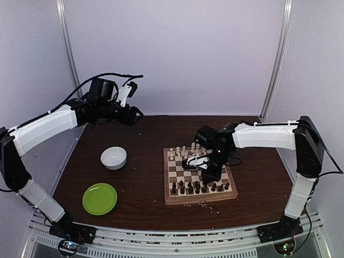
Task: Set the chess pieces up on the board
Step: Place the pawn at d7.
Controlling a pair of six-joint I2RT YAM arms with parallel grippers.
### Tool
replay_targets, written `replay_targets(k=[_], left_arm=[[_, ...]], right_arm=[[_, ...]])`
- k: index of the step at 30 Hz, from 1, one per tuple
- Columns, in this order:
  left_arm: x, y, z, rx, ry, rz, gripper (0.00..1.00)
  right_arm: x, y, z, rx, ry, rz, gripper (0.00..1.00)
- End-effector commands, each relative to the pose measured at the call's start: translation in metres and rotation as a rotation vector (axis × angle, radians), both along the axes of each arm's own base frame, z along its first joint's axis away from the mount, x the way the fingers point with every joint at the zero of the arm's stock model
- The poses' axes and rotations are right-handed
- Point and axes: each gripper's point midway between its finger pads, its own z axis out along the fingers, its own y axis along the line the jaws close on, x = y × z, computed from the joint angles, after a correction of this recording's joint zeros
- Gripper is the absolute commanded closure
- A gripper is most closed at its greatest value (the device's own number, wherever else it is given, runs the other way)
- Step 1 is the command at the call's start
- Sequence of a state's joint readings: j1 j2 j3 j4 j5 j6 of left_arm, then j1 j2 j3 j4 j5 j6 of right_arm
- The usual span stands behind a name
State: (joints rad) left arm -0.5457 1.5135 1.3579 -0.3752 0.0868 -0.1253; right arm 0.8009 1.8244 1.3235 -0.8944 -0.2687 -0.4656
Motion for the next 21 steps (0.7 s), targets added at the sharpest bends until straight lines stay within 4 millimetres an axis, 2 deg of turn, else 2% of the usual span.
replay_targets(k=[1, 17, 21], left_arm=[[0.0014, -0.0016, 0.0200, -0.028, -0.037, -0.004, 0.41], [0.0020, -0.0014, 0.0183, -0.025, -0.033, -0.001, 0.41], [0.0023, -0.0017, 0.0173, -0.024, -0.032, -0.002, 0.41]], right_arm=[[0.0058, 0.0101, 0.0034, 0.018, -0.015, 0.009, 0.93], [0.0054, 0.0072, -0.0051, -0.016, -0.008, 0.006, 0.91], [0.0049, 0.0070, -0.0051, -0.017, -0.004, 0.003, 0.87]])
